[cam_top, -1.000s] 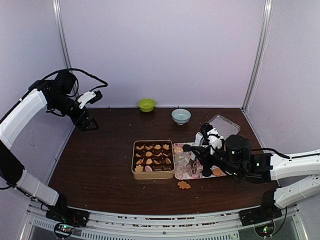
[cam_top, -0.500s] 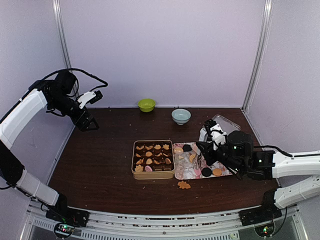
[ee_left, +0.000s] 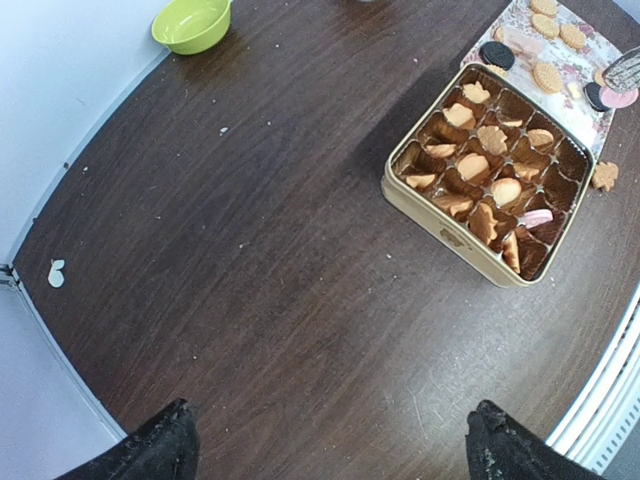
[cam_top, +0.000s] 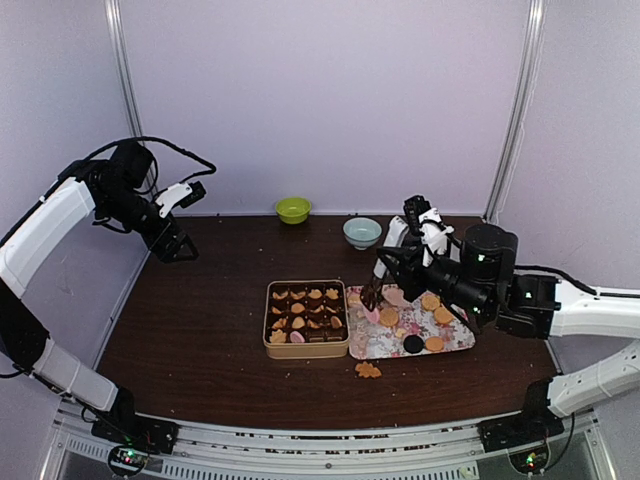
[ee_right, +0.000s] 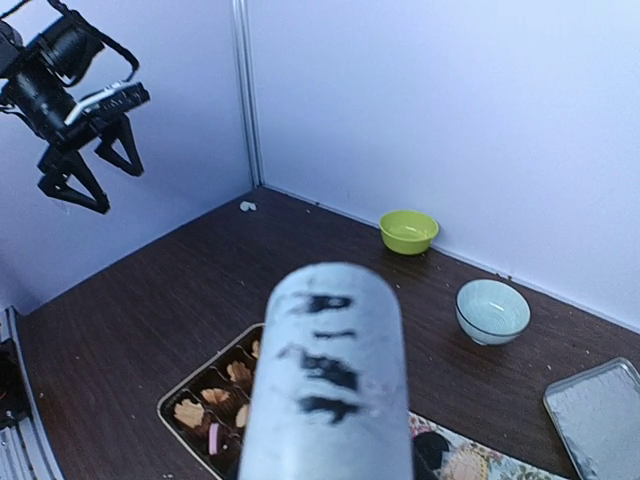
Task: Pack the cookies
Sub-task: Place the fake cookies in the empty pocket of the box.
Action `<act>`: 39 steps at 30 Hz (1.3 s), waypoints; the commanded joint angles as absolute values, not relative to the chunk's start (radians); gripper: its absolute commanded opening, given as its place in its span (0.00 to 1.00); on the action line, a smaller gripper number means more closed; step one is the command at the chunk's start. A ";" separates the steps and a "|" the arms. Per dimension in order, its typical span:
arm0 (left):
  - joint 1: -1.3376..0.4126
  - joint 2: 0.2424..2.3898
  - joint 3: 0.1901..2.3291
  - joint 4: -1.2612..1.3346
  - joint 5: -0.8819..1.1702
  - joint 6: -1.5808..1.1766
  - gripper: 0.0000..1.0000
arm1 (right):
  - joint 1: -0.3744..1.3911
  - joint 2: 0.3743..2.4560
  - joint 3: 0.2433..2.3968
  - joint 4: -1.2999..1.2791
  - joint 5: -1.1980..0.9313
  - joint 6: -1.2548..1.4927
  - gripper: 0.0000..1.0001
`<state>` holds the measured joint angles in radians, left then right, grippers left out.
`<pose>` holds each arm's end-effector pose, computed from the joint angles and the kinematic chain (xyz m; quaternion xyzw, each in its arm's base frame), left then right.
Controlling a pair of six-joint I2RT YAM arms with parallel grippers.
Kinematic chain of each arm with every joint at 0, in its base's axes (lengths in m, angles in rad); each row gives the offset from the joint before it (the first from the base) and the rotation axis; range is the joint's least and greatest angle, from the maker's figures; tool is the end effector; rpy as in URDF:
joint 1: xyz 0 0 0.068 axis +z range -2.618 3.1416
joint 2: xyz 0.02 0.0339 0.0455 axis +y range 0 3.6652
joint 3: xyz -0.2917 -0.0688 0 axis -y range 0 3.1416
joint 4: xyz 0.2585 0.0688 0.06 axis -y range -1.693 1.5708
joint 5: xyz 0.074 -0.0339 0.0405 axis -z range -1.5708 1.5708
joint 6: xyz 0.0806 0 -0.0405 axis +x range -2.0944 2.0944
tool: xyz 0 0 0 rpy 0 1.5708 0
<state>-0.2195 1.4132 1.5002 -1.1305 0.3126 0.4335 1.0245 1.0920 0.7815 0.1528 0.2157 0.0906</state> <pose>0.2897 -0.0900 0.3536 0.3443 0.8903 -0.1219 0.2720 0.1711 0.2482 0.3266 -0.2780 0.7067 0.2720 0.5910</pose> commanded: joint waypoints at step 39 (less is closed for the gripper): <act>-0.213 1.405 1.505 -1.135 0.301 0.434 0.96 | 1.116 1.532 1.005 0.423 0.037 -0.025 0.00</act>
